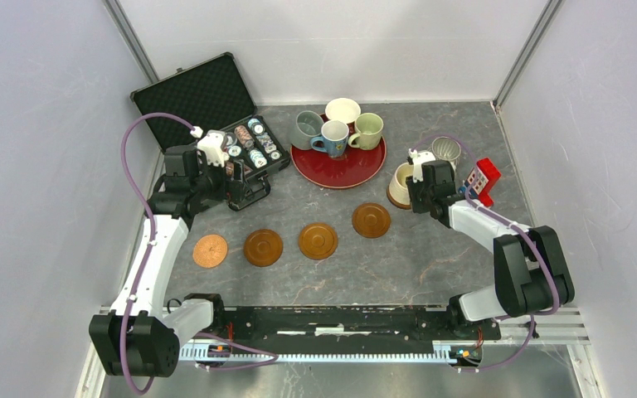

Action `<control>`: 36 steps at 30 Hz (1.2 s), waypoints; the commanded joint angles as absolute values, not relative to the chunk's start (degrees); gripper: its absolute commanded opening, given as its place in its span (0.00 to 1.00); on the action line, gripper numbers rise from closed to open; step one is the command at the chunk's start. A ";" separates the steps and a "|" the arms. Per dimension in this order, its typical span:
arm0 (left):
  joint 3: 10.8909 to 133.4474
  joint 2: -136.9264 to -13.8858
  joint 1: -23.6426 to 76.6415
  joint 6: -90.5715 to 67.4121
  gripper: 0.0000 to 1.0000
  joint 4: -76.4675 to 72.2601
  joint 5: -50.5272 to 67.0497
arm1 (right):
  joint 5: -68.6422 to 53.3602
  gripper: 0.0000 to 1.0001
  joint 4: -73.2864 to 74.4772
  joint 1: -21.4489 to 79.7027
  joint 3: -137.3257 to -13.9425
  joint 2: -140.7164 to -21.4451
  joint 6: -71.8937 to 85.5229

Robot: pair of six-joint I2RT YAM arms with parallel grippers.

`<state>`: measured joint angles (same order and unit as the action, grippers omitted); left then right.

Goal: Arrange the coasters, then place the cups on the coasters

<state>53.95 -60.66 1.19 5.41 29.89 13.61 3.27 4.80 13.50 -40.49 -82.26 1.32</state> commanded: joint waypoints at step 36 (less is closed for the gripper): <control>79.18 -85.03 8.63 22.16 1.00 35.38 28.52 | -10.85 0.98 11.49 13.52 -56.78 -78.70 -7.97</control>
